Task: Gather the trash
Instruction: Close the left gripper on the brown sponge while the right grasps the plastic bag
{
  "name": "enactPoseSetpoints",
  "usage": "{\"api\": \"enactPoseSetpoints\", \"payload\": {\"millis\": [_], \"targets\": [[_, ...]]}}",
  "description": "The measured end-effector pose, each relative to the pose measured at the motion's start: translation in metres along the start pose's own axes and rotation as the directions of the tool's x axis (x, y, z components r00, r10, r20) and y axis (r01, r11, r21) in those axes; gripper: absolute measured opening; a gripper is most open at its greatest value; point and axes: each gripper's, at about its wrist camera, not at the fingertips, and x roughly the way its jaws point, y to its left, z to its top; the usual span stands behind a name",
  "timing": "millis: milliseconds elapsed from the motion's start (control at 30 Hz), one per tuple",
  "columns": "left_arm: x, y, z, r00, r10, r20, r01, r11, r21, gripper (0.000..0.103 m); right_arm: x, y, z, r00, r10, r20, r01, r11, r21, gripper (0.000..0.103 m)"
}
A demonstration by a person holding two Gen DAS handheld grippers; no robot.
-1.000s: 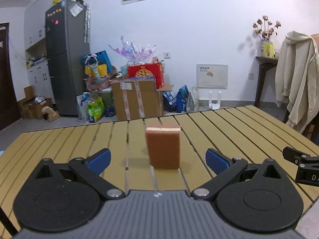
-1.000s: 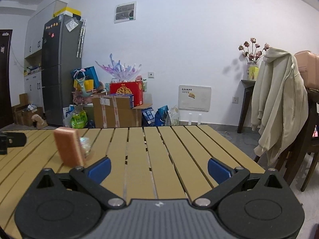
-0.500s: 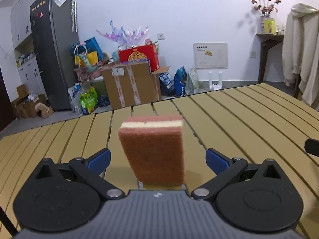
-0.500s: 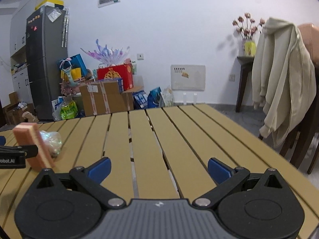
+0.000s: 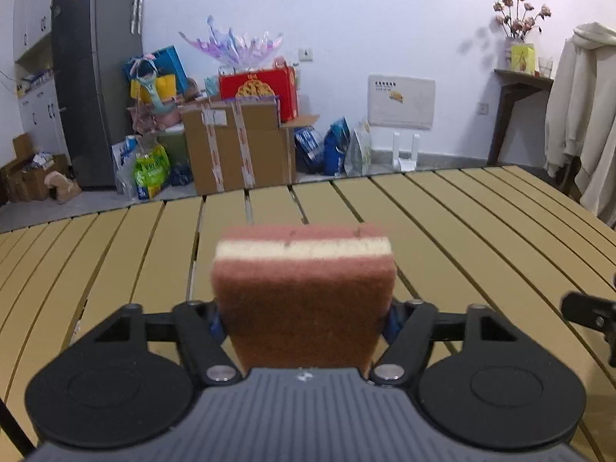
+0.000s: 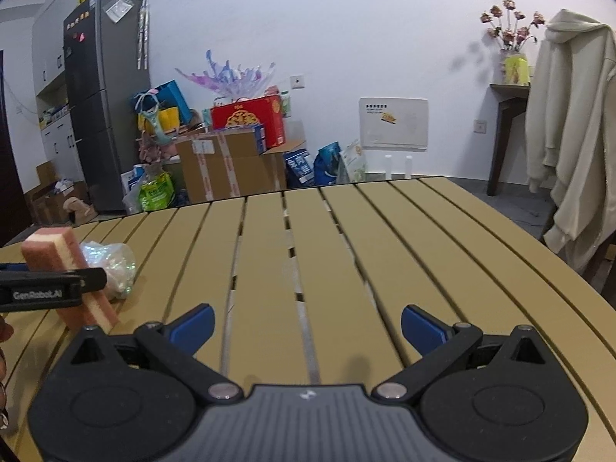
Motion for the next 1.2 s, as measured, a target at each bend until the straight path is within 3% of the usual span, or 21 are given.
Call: {"api": "enactPoseSetpoints", "payload": {"millis": [200,533,733,800,867,900,1067,1200], "targets": [[-0.026,0.023,0.003,0.999,-0.006,0.053,0.005,1.000,0.010,0.070,0.004,0.026,0.013,0.999,0.045,-0.009,-0.045,0.999,-0.030,0.103],[-0.054,0.090,0.010,0.986,0.139,0.092,-0.133,0.989,-0.066,0.070,0.024,0.124,0.033,0.980,0.194,-0.044,-0.198,0.971,-0.135,0.103],[-0.059,0.133,0.009,0.982,0.176,0.071,-0.166,0.978,-0.129,0.070,0.056,0.174,0.043,0.977,0.196,-0.081,-0.207,0.965,-0.160,0.103],[-0.061,0.145,0.009,0.983,0.170,0.064,-0.159,0.976,-0.148,0.070,0.066,0.186,0.041,0.976,0.192,-0.107,-0.208,0.963,-0.174,0.095],[-0.064,0.153,0.006,0.982,0.175,0.071,-0.162,0.975,-0.154,0.070,0.076,0.196,0.040,0.978,0.167,-0.124,-0.189,0.964,-0.188,0.057],[-0.065,0.156,0.006,0.982,0.176,0.071,-0.163,0.974,-0.156,0.070,0.080,0.198,0.040,0.979,0.158,-0.133,-0.182,0.964,-0.193,0.050],[-0.071,0.160,0.001,0.980,0.187,0.065,-0.175,0.972,-0.156,0.070,0.081,0.199,0.039,0.978,0.158,-0.137,-0.182,0.965,-0.188,0.041],[-0.079,0.155,0.003,0.981,0.185,0.065,-0.173,0.972,-0.156,0.070,0.067,0.191,0.041,0.977,0.177,-0.118,-0.195,0.967,-0.165,0.039]]}}
